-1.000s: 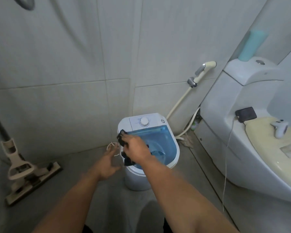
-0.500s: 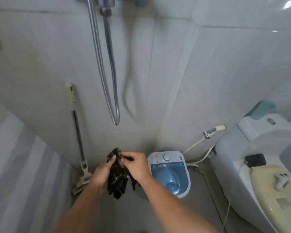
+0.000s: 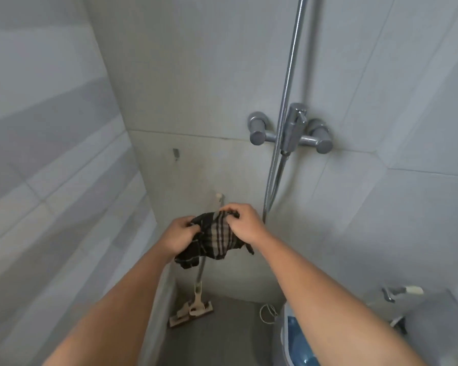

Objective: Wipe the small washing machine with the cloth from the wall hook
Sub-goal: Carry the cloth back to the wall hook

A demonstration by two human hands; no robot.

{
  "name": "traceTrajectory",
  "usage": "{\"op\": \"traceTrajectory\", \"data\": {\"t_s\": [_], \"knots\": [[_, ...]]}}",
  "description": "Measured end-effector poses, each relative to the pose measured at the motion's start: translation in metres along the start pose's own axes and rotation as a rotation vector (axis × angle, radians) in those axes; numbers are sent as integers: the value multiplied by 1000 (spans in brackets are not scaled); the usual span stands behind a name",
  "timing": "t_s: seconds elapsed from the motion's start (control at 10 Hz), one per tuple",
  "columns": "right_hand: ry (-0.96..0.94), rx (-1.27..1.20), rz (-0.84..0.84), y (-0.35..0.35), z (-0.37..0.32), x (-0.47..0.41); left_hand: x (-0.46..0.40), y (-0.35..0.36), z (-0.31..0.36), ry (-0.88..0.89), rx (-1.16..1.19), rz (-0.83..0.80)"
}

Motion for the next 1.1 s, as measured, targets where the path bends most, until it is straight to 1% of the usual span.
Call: {"op": "traceTrajectory", "data": {"t_s": [0.1,0.2,0.3,0.4,0.5,0.6,0.7,0.8,0.9,1.0,1.1], "knots": [[-103,37,-13,-8,-39,-36,-20,-33,32,87,-38,101],[-164,53,47,-6,-66,-77,-44,-65,55,162,-70,175],[-240,97,112,1,-86,-114,-70,-92,69,268,-150,255],[-366,219,175,12,-96,-149,-97,-113,76,400,-251,365],[-498,397,267,28,-98,-178,-127,-127,77,508,-381,402],[-566,622,325,39,-94,-198,-152,-132,75,562,-505,448],[-587,788,305,43,-89,-201,-163,-128,70,630,-606,525],[-591,861,312,49,-84,-196,-165,-120,60,650,-660,555],[-566,819,301,58,-69,-185,-161,-111,44,658,-667,514],[-477,781,187,60,-52,-169,-151,-103,34,580,-520,486],[-434,665,124,59,-51,-133,-116,-81,1,490,-332,412]]}}
Point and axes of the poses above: each hand's wrist, its own x-axis away from the middle knuckle, its own y-axis out of the palm, z = x × y, the point moved 1 cm from there along -x, towards the middle knuckle, and after that the axes turned 6 degrees about x, right-handed, at the moved point
